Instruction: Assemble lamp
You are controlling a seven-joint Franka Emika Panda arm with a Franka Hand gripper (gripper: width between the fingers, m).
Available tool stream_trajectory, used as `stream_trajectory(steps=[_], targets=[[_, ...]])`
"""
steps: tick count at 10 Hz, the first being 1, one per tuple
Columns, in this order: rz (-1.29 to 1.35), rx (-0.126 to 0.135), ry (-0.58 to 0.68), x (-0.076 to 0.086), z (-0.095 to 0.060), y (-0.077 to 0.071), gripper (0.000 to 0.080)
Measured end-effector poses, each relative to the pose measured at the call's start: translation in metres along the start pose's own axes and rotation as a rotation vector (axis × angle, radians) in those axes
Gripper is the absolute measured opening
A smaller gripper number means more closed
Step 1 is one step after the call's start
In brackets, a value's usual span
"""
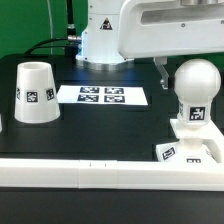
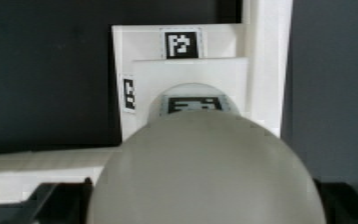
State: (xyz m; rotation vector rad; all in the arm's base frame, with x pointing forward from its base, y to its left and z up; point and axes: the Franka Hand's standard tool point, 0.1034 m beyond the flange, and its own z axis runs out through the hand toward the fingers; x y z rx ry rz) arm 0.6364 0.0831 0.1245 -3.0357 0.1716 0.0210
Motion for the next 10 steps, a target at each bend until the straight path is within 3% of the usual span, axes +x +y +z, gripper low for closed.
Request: stream_trajectory(steps=[4,10], targets=[[0.449,-0.004,-0.004,-0.0018,0.0014,-0.0016,0.058],[0.966,0.046,-0.041,-0.0045,0.0033,-0.0048,0.058]])
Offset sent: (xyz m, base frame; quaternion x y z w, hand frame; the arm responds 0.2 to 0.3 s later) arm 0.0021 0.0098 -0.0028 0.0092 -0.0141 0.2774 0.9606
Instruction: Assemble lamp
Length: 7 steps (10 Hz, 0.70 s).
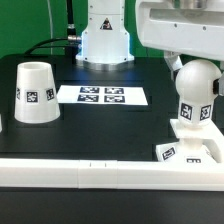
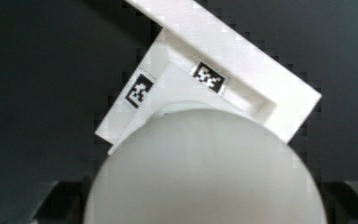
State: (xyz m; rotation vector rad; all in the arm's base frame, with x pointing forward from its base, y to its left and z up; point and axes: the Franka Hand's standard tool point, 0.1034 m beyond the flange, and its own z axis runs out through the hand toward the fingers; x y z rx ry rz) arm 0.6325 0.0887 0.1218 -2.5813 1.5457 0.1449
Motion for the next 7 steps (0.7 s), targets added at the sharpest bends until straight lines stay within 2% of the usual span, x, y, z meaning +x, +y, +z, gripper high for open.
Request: stream_trajectory(steps=[1,2,3,4,5,6,7], targets=[[0.015,-0.002,-0.001,-0.0001,0.0004,0.0003,0.058],[-0.007,-0.001,-0.001,-0.0006,0.0005,0.0,0.0639],[-0.044,-0.002,-0.001,-0.0005,0.0006,0.0001,0.0639],[-0.089,-0.018,-0.009,-0.0011,0.0004,0.0023,0.0681],[-0.166,-0.051,-0.034,-0.0029,-0.0024,0.0033,0.0694],[-0.317,-0.043,-0.032,-0.0014,-0.0037,0.0014,0.0694],[-0.411,-0.054,-0.04,-0.0031,-0.0036,0.0031,0.0699]])
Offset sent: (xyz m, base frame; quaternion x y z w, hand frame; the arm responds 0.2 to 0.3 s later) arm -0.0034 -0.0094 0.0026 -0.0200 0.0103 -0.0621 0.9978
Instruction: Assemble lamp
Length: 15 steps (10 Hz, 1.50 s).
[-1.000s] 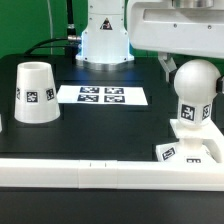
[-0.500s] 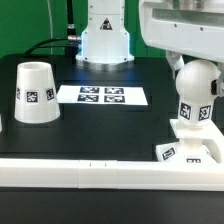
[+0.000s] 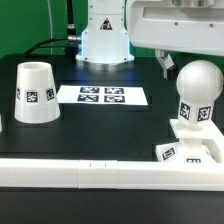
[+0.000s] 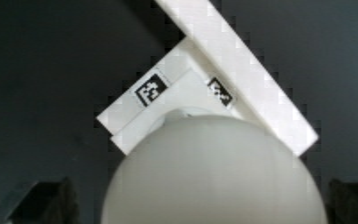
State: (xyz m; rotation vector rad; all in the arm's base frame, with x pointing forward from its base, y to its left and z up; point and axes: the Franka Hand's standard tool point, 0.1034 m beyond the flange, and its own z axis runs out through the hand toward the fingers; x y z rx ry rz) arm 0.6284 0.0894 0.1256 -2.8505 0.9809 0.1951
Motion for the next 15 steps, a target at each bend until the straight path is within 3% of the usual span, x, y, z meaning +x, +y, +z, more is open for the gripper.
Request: stream_trajectory(steps=[2,8,9,10,13,15], targets=[[-0.199,-0.014,0.004,-0.0006,-0.0014,-0.0008,0.0698],[-0.651,-0.015,0.001,0.0003,-0.0011,0.0004,0.0698],[-0.744,-0.023,0.002,0.0006,-0.0012,0.0008,0.0698],[-0.853,-0.06,0.012,0.0011,-0.0012,0.0012,0.0698],[-1.153,-0.103,0.02,0.0007,-0.0028,-0.0025,0.0698],[-1.311,-0.109,0.009,-0.0005,-0.0023,-0.0026,0.0698]])
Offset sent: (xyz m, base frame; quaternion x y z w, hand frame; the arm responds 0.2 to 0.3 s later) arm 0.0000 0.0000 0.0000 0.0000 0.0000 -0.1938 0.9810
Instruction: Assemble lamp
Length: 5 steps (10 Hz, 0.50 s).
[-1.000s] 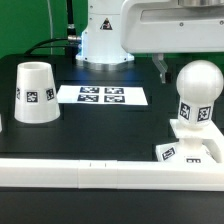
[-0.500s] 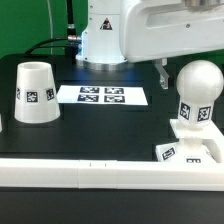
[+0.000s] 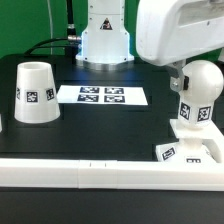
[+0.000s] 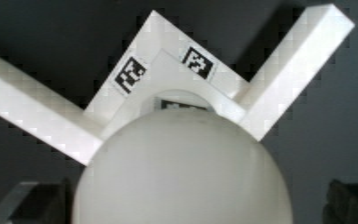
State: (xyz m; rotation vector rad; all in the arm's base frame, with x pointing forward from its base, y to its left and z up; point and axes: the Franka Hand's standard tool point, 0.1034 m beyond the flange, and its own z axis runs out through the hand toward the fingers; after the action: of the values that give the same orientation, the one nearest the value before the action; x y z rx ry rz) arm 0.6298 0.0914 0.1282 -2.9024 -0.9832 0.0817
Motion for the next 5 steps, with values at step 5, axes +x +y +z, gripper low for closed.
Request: stream_trajectory(steps=[5], targets=[[-0.38,-0.006,-0.003,-0.002,0.0023,0.0041,0.0698]])
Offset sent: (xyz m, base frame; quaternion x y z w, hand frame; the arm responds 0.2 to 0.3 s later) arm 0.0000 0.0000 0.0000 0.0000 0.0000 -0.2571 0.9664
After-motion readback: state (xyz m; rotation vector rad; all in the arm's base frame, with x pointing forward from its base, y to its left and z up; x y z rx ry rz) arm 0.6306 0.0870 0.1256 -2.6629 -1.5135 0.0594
